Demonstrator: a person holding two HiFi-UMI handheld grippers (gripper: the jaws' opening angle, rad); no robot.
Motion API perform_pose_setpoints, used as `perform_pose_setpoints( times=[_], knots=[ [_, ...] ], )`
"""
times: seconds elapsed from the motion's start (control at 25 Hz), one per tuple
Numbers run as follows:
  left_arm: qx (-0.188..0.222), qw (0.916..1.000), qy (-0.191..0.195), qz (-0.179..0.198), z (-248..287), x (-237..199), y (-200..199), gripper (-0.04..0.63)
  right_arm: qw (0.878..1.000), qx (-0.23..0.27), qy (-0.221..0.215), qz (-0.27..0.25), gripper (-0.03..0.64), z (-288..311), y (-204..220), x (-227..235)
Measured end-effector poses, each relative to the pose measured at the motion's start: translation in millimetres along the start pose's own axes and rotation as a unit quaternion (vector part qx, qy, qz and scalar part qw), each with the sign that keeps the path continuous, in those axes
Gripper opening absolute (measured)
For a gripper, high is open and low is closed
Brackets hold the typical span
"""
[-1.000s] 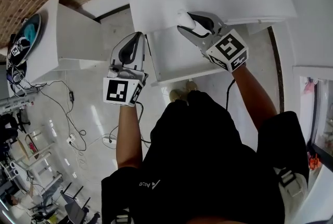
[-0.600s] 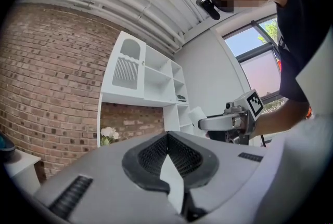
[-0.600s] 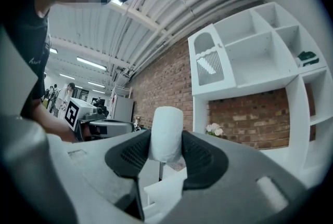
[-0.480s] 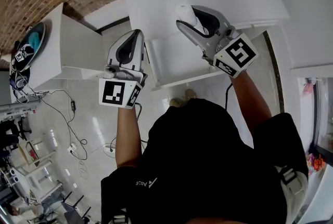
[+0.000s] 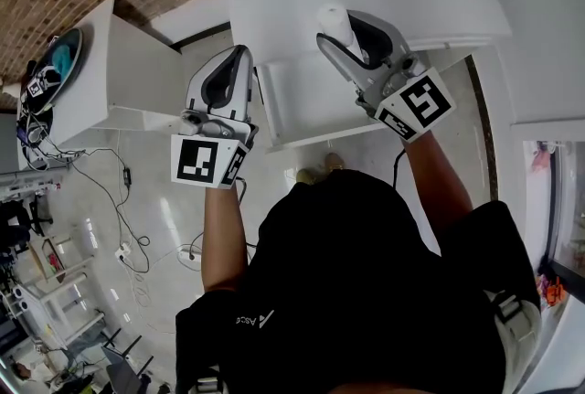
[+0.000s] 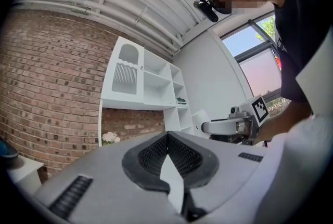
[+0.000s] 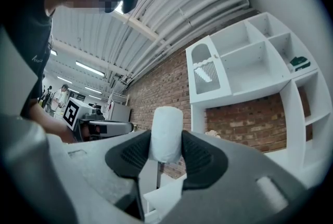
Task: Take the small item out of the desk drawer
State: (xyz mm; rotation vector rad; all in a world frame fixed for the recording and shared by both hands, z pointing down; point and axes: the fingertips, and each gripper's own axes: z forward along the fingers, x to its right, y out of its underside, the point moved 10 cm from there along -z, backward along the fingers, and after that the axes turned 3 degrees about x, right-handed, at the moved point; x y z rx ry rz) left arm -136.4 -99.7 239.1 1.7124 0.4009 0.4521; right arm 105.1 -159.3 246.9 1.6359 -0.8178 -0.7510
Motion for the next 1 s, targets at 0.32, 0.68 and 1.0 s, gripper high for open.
perform_pose_setpoints(
  times=[0.32,0.68,1.0],
  knots=[
    [0.000,1.0000,0.000,-0.003,-1.6,1.4,1.1,0.000,1.000,-0.010,-0.003,-0.005,0.175,-2.0,3.1,-5.9],
    [0.000,1.0000,0.004,-0.006,-0.8,4.1,3.4,0.000,1.000,-0.013,-0.003,-0.007,0.175,-5.2,3.6,-7.2],
    [-0.001,1.0000,0.004,-0.006,4.0,-0.7,4.3,0.000,1.000,-0.014,-0.006,-0.007,0.175,-0.1,5.5,-4.0]
  ],
)
